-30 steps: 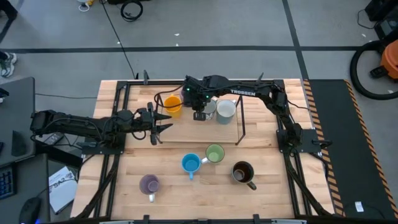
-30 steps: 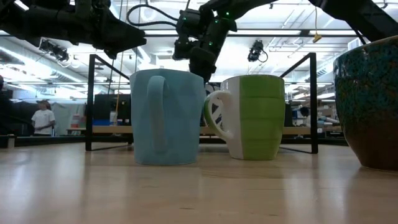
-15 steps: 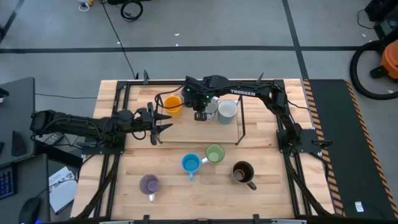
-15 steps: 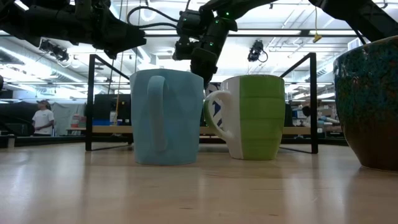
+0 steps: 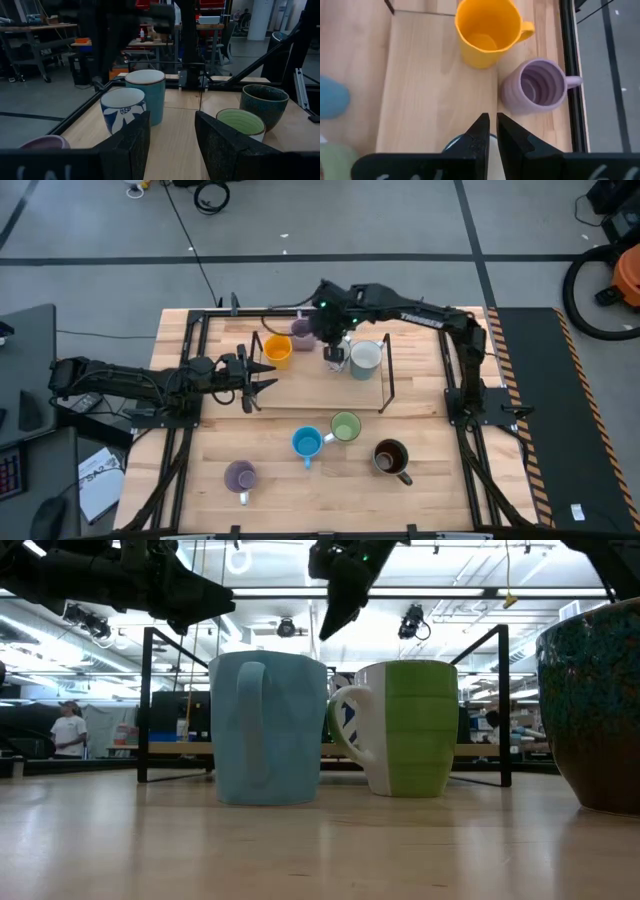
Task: Place coffee mugs
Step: Put the violet mug on the shelf
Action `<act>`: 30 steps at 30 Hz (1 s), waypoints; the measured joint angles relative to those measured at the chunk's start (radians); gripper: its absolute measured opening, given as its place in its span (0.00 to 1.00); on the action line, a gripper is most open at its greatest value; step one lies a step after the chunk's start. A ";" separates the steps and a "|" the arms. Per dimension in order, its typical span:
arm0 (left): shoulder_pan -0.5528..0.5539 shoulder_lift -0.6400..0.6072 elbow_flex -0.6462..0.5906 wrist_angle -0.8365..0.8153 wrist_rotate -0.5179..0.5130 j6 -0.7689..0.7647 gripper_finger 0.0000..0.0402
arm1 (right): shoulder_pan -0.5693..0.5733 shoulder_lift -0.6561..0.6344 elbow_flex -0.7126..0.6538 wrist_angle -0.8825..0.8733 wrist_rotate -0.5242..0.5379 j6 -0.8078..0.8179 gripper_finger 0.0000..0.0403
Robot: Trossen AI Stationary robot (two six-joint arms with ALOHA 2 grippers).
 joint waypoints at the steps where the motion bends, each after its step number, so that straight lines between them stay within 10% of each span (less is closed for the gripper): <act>1: 0.000 0.000 0.000 0.000 0.000 0.000 0.40 | -0.006 -0.008 0.000 0.001 -0.006 0.008 0.10; 30: 0.001 0.000 0.000 0.065 0.000 0.001 0.40 | -0.008 0.088 0.001 0.173 0.034 0.017 0.14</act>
